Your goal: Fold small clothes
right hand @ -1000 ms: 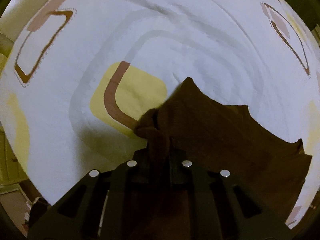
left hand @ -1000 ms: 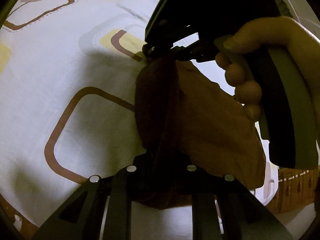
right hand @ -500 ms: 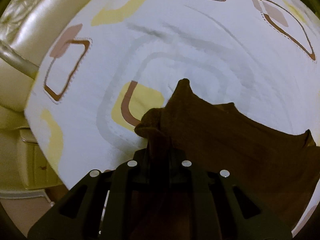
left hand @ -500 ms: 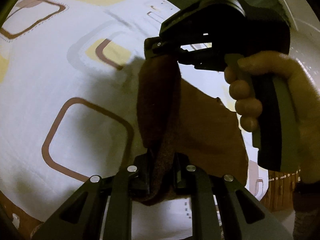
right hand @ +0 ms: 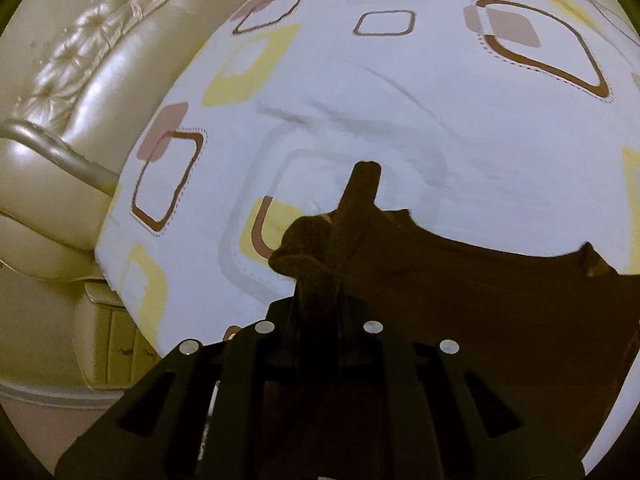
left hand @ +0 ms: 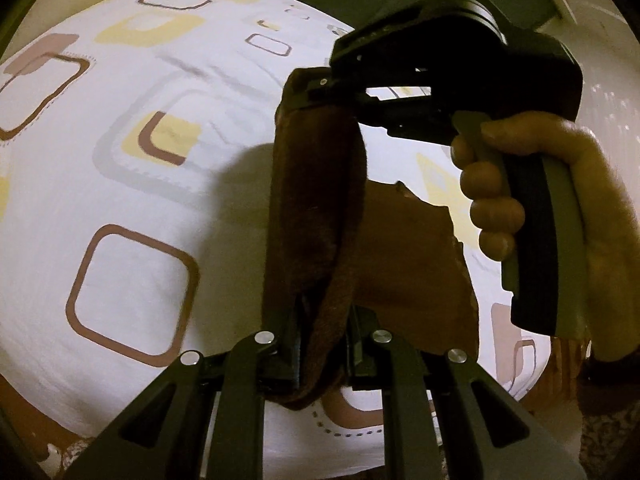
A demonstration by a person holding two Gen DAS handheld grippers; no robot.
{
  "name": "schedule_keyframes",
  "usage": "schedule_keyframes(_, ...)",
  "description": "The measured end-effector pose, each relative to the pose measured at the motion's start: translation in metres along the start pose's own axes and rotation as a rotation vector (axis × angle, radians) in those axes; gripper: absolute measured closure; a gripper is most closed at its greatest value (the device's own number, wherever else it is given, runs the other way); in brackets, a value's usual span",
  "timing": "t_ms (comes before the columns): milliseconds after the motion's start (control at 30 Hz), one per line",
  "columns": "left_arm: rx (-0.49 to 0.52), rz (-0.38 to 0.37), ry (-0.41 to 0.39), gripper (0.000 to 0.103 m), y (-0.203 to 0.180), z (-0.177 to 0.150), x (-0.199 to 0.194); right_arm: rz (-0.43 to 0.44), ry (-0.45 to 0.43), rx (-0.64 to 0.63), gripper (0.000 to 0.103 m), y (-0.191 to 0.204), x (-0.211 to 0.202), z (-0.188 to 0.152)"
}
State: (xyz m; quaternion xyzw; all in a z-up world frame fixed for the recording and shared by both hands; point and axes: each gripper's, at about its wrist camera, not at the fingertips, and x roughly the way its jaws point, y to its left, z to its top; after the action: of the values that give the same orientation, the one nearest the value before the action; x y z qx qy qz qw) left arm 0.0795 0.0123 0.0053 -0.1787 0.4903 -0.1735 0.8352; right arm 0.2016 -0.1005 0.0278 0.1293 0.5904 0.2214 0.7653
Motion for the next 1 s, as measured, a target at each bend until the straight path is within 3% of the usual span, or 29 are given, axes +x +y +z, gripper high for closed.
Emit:
schedule_keyframes(500, 0.124, 0.03, 0.03, 0.088, -0.068, -0.011, 0.034, 0.105, -0.095, 0.089, 0.092, -0.085, -0.058, -0.023)
schedule_keyframes(1000, 0.227, 0.093, 0.063, 0.088, -0.13, -0.031, 0.069, 0.163, -0.139, 0.158, 0.092, -0.157, -0.079, -0.047)
